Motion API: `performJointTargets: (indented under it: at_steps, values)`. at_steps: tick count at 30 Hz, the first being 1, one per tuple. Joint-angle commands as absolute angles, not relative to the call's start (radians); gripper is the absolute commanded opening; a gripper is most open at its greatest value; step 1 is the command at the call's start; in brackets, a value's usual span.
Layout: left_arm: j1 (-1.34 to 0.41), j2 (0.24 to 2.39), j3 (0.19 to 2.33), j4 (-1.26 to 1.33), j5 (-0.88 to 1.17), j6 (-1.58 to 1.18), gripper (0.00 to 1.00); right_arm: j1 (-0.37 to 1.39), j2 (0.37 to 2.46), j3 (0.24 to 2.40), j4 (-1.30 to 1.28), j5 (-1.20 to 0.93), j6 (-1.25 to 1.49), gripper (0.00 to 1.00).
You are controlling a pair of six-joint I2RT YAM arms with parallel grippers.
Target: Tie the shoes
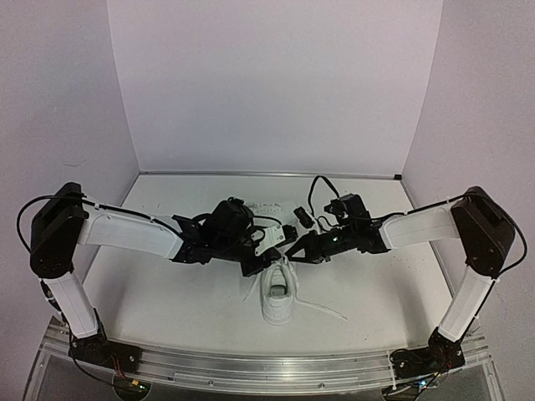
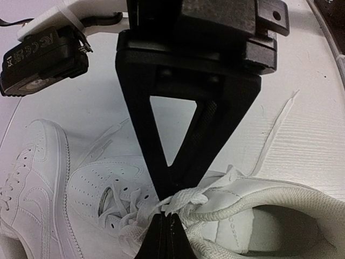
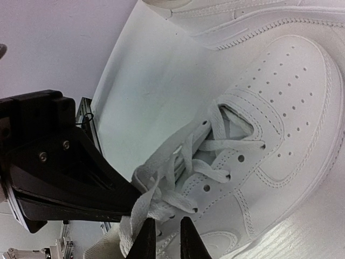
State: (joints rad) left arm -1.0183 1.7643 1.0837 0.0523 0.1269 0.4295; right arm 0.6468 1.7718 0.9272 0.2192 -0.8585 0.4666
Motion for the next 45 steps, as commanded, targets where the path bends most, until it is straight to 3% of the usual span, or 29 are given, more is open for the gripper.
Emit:
performJointTargets:
  at_steps: [1, 31, 41, 45]
  values:
    - [-1.023, 1.732, 1.068, -0.030, 0.108, 0.465, 0.00, 0.651, 1.769, 0.946, 0.304, -0.909, 0.493, 0.15]
    - [-1.032, 1.766, 1.094, -0.025, 0.053, 0.488, 0.00, 0.655, 1.797, 0.951, 0.328, -0.954, 0.518, 0.19]
    - [-1.037, 1.770, 1.095, -0.005, 0.052, 0.494, 0.00, 0.667, 1.813, 0.971, 0.328, -0.968, 0.522, 0.14]
    - [-1.038, 1.769, 1.093, -0.005, 0.049, 0.492, 0.00, 0.667, 1.809, 0.971, 0.327, -0.971, 0.522, 0.05]
